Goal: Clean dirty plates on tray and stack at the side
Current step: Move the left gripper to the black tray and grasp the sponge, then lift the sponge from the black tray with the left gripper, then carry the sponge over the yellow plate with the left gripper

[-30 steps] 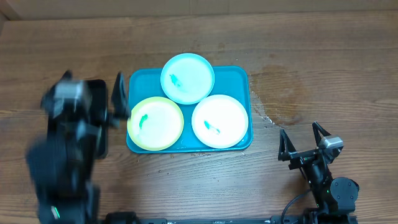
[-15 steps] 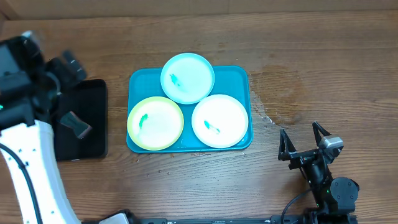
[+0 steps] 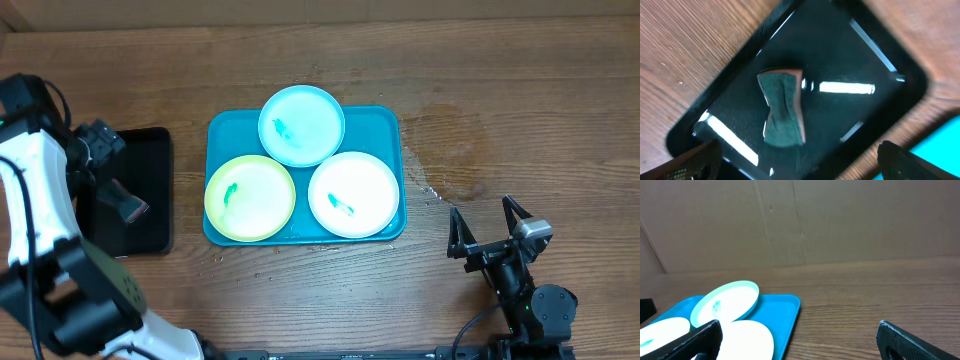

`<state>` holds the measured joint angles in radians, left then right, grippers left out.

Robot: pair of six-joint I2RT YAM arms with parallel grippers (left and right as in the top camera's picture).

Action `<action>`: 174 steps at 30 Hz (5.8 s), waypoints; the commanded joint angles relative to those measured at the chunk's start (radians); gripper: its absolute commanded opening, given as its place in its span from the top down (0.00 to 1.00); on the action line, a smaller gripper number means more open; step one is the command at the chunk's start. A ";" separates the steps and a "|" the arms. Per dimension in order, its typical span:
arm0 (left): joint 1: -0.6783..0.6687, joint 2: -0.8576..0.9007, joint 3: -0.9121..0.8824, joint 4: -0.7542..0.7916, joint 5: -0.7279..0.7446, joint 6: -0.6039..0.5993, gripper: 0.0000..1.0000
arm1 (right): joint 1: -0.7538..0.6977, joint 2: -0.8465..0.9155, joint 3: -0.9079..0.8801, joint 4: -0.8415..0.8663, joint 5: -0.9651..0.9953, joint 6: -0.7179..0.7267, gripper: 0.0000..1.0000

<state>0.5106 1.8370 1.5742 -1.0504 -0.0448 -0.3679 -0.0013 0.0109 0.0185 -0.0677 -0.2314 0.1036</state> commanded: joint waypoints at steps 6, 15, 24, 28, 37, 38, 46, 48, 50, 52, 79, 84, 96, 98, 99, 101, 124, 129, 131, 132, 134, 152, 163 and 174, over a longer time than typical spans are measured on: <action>0.059 0.192 0.004 -0.004 -0.014 -0.017 0.00 | -0.006 -0.008 -0.010 0.005 0.006 -0.007 0.00; 0.065 0.299 0.004 0.041 -0.010 -0.010 0.17 | -0.006 -0.008 -0.010 0.005 0.006 -0.007 0.00; 0.065 0.367 0.004 0.098 -0.002 0.031 0.35 | -0.006 -0.008 -0.010 0.005 0.006 -0.007 0.00; 0.065 0.367 0.004 0.094 -0.003 0.031 0.96 | -0.006 -0.008 -0.010 0.006 0.006 -0.007 0.00; 0.063 0.367 0.004 0.008 0.072 0.031 0.00 | -0.006 -0.008 -0.010 0.005 0.006 -0.007 0.00; 0.062 0.367 0.004 -0.005 0.076 0.031 0.00 | -0.006 -0.008 -0.010 0.006 0.006 -0.007 0.00; 0.056 0.367 0.004 -0.101 0.097 0.031 0.16 | -0.006 -0.008 -0.010 0.005 0.006 -0.007 0.00; 0.056 0.367 0.004 -0.106 0.097 0.032 0.43 | -0.006 -0.008 -0.010 0.006 0.006 -0.007 0.00; 0.056 0.367 0.004 -0.111 0.097 0.031 0.76 | -0.006 -0.008 -0.010 0.005 0.006 -0.007 0.00; 0.056 0.367 0.004 -0.113 0.097 0.031 0.96 | -0.006 -0.008 -0.010 0.005 0.006 -0.007 0.00; 0.058 0.366 0.151 -0.099 0.012 0.055 0.96 | -0.006 -0.008 -0.010 0.006 0.006 -0.007 0.00; 0.058 0.365 0.382 -0.318 0.034 0.058 0.96 | -0.006 -0.008 -0.010 0.005 0.006 -0.007 0.00; 0.020 0.367 0.629 -0.544 0.107 0.051 0.96 | -0.006 -0.008 -0.010 0.005 0.006 -0.007 0.00; 0.004 0.367 0.531 -0.479 0.076 0.046 0.96 | -0.006 -0.008 -0.010 0.006 0.006 -0.007 0.00; -0.002 0.367 0.478 -0.431 0.068 0.047 0.96 | -0.006 -0.008 -0.010 0.005 0.006 -0.007 0.00; -0.011 0.367 0.389 -0.357 0.063 0.051 0.96 | -0.006 -0.008 -0.010 0.006 0.006 -0.007 0.00; -0.184 0.011 0.521 -0.639 0.334 0.246 0.96 | -0.006 -0.008 -0.010 0.006 0.006 -0.007 0.00; -0.382 0.007 0.256 -0.557 0.333 0.280 0.96 | -0.006 -0.008 -0.010 0.005 0.006 -0.007 0.00; -0.441 0.007 0.151 -0.474 0.333 0.279 0.96 | -0.006 -0.008 -0.010 0.006 0.006 -0.007 0.00; -0.469 0.007 0.094 -0.417 0.333 0.279 0.96 | -0.006 -0.008 -0.010 0.006 0.006 -0.007 0.00; -0.517 0.007 -0.008 -0.304 0.333 0.275 0.96 | -0.006 -0.008 -0.010 0.006 0.006 -0.007 0.00; -0.586 0.007 -0.315 0.120 0.313 0.161 0.87 | -0.006 -0.008 -0.010 0.005 0.006 -0.007 0.00; -0.554 -0.008 -0.121 -0.062 0.239 0.163 0.52 | -0.006 -0.008 -0.010 0.006 0.006 -0.007 0.00; -0.432 -0.104 0.215 -0.242 0.193 0.012 0.00 | -0.006 -0.008 -0.010 0.012 0.007 -0.007 0.00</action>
<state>0.0498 1.7802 1.7584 -1.2797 0.1749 -0.2993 -0.0013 0.0109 0.0185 -0.0681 -0.2314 0.1032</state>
